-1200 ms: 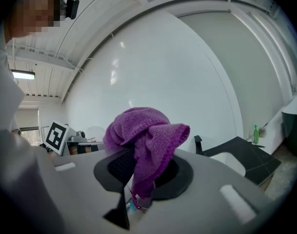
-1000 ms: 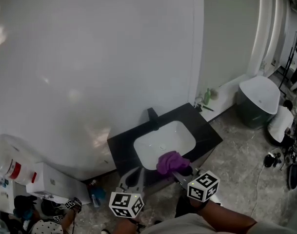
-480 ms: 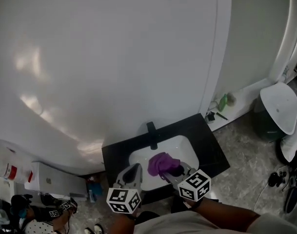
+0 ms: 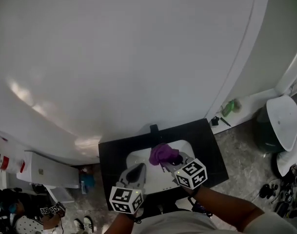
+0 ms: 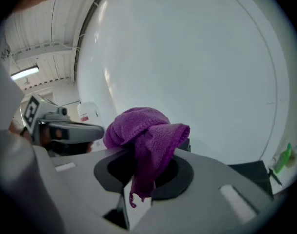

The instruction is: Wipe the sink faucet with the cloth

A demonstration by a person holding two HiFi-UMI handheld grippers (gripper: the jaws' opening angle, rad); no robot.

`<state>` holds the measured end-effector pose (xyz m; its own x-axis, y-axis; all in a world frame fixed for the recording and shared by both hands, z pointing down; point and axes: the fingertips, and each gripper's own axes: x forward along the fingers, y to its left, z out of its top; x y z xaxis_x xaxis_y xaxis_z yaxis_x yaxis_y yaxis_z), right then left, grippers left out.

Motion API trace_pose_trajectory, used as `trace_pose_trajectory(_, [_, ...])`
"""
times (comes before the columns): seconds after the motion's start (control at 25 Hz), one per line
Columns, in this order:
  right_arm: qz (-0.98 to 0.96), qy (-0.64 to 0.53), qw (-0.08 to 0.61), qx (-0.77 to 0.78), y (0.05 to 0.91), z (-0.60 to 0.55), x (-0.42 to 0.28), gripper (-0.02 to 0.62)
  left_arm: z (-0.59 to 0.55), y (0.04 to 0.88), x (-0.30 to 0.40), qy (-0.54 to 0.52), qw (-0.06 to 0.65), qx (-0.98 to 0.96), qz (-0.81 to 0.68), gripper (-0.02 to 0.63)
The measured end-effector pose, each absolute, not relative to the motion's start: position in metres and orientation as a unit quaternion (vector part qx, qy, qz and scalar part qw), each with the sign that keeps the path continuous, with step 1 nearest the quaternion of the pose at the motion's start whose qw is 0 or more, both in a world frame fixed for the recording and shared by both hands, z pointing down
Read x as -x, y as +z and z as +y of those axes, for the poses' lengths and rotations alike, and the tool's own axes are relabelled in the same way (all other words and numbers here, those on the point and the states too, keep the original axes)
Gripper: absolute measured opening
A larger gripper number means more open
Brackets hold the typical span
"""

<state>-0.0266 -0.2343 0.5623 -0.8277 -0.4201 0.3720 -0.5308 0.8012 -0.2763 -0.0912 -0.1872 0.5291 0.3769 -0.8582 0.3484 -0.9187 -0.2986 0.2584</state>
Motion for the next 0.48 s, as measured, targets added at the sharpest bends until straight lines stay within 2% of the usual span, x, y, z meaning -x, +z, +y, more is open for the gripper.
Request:
trace_pose_trajectory(0.16, [-0.922,0.159,0.210,-0.283,0.595,-0.336,0.065,0.071,-0.185,0.527,0.113,0.069,0.220,-0.791,-0.567,0.006])
trace_pose_trajectory(0.28, [-0.893,0.197,0.253,-0.317,0.643,-0.390,0.080,0.071,-0.177,0.532,0.140,0.073,0.229,-0.775,-0.585,0.006])
trace_pose_trajectory(0.48, [-0.883,0.208,0.264,-0.327,0.665,-0.381,0.080,0.070,-0.177,0.540,0.168,0.069,0.240,-0.766,-0.593,0.008])
